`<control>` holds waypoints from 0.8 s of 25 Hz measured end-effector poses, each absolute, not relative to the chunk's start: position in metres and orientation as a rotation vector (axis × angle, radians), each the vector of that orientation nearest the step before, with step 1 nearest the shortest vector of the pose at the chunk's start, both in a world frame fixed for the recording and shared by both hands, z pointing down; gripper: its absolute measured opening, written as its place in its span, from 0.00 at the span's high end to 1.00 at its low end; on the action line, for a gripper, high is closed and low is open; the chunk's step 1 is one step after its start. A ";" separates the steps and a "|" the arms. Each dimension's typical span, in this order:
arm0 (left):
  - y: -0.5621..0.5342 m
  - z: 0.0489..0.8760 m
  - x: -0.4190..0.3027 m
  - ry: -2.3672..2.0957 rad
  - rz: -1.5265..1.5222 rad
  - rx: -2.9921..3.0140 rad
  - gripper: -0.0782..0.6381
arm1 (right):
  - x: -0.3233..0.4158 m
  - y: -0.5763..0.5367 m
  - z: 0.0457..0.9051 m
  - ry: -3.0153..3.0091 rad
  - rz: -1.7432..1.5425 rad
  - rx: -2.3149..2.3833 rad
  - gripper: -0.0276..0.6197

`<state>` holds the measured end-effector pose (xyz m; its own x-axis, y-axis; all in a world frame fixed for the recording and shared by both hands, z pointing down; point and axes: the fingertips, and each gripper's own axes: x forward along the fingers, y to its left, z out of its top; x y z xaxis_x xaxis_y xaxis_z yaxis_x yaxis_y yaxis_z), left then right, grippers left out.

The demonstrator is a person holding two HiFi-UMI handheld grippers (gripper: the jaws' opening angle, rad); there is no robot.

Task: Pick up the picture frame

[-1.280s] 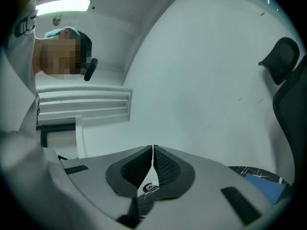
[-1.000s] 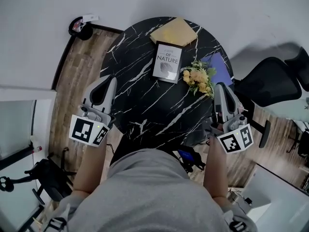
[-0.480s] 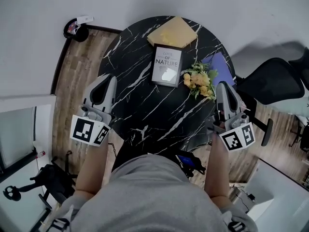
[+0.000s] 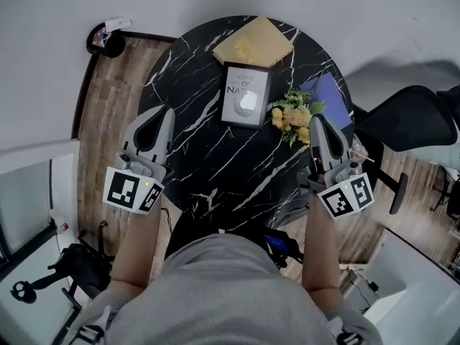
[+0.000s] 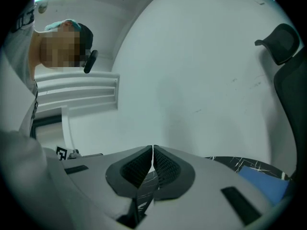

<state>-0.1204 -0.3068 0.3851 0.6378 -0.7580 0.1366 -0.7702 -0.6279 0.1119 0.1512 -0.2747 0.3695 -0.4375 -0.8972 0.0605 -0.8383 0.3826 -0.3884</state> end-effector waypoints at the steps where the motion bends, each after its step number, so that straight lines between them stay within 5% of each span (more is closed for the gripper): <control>1: -0.309 0.387 -0.119 -1.262 0.115 2.696 0.88 | 0.150 -0.276 0.373 2.481 -0.558 -1.567 0.91; 20: -0.320 0.426 -0.096 -1.165 0.149 2.670 0.88 | 0.134 -0.328 0.483 2.578 -0.858 -1.571 0.91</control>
